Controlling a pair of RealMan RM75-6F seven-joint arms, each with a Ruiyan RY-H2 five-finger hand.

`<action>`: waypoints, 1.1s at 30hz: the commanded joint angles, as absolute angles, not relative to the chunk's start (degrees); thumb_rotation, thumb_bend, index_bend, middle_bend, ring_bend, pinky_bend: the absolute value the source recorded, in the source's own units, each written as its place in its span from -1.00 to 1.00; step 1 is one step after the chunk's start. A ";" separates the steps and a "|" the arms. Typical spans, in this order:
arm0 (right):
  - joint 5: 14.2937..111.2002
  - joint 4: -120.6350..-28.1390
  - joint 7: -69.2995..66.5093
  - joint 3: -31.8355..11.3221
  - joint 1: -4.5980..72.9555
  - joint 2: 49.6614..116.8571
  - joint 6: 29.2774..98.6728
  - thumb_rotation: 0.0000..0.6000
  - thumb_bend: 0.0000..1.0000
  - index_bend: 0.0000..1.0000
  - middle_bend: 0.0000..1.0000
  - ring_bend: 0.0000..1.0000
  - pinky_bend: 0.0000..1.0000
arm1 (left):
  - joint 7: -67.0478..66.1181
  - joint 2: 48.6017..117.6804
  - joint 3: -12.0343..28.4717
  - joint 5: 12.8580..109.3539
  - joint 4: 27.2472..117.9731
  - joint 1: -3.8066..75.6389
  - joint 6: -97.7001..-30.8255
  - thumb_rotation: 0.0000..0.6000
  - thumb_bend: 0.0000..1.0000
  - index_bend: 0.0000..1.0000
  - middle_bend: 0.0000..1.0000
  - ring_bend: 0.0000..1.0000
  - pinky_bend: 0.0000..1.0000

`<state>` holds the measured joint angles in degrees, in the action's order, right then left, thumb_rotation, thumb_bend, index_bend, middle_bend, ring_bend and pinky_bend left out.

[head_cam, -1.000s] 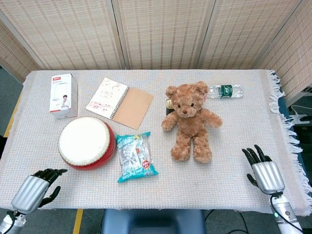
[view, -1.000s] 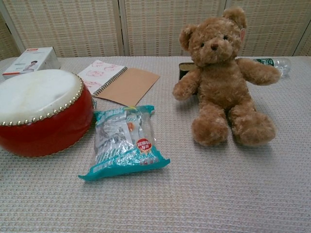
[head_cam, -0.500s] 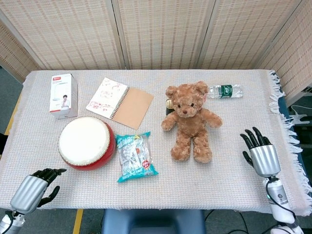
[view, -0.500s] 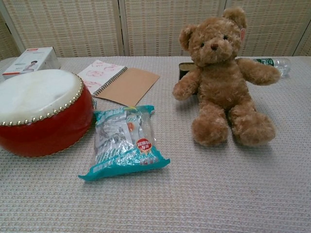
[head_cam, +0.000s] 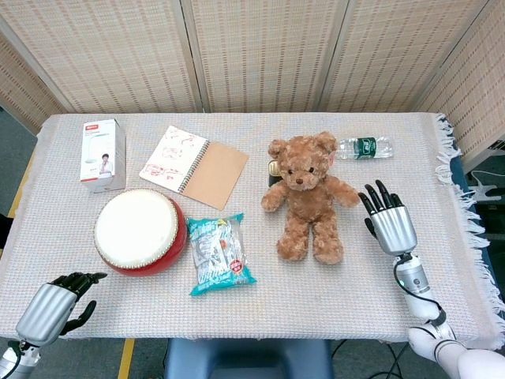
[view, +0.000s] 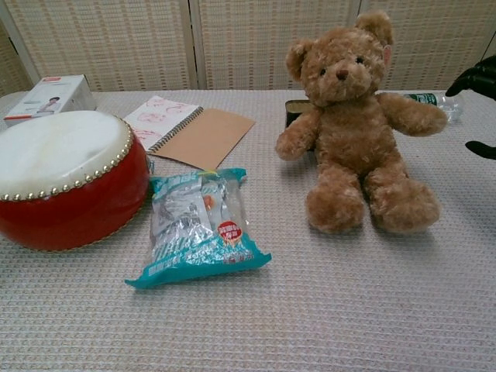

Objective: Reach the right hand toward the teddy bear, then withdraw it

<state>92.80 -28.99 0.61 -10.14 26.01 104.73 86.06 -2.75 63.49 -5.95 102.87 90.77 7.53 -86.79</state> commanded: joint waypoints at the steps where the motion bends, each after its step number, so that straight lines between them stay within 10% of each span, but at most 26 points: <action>1: 92.20 -22.48 1.72 -10.49 29.41 108.98 85.60 1.00 -0.74 -0.44 -0.58 -0.75 -0.12 | -2.63 63.43 -5.95 102.72 90.70 7.59 -86.59 1.00 -0.13 -0.51 -0.28 -0.32 0.03; 33: 86.83 -6.46 7.24 -9.50 36.19 118.39 82.97 1.00 -0.74 0.11 -0.33 -0.54 0.23 | -1.71 63.11 -6.28 103.52 90.55 7.57 -86.92 1.00 -0.13 -0.51 -0.28 -0.32 0.03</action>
<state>86.88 -6.53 7.16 -9.57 36.17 118.37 83.06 -1.70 63.11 -6.28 103.52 90.56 7.57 -86.91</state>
